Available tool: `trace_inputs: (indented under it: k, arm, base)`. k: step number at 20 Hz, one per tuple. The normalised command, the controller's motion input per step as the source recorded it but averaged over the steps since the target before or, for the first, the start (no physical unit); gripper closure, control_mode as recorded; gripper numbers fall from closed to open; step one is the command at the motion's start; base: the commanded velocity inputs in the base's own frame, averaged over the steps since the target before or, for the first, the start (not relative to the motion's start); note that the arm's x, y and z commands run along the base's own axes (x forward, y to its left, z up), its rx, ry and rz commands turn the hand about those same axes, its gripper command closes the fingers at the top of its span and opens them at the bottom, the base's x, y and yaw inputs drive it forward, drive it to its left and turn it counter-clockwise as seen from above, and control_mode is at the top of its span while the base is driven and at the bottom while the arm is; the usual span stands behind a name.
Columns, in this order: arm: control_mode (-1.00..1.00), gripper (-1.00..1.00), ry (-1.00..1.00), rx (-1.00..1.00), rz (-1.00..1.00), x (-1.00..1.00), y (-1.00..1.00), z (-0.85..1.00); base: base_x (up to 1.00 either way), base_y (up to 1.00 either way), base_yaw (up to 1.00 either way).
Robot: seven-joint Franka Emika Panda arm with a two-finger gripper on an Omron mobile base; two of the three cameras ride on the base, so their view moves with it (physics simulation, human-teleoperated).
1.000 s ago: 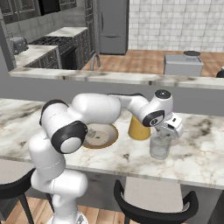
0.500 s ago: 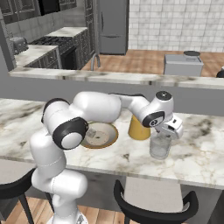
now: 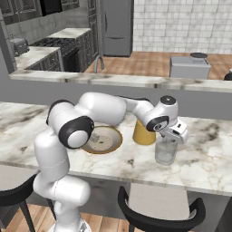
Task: There are two ice cubes in the ice bowl. Place both ice cubes in the glass cup.
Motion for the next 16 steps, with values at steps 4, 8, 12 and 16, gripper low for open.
trace_inputs:
  k: [4, 8, 12, 16]
  arm:
    - [-1.0, 1.0, 0.0, 0.0, 0.0, 0.16, 0.0, -0.11]
    - [-1.0, -1.0, 0.0, 0.0, 0.0, 0.1, 0.0, -0.1]
    - [-1.0, -1.0, 0.0, 0.0, 0.0, 0.02, 0.0, 0.0]
    - [-1.0, -1.0, 0.0, 0.0, 0.0, 0.0, 0.0, 0.04]
  base:
    - [0.0, 0.0, 0.0]
    - [0.0, 0.0, 0.0]
    - [0.0, 0.0, 0.0]
    - [0.0, 0.0, 0.0]
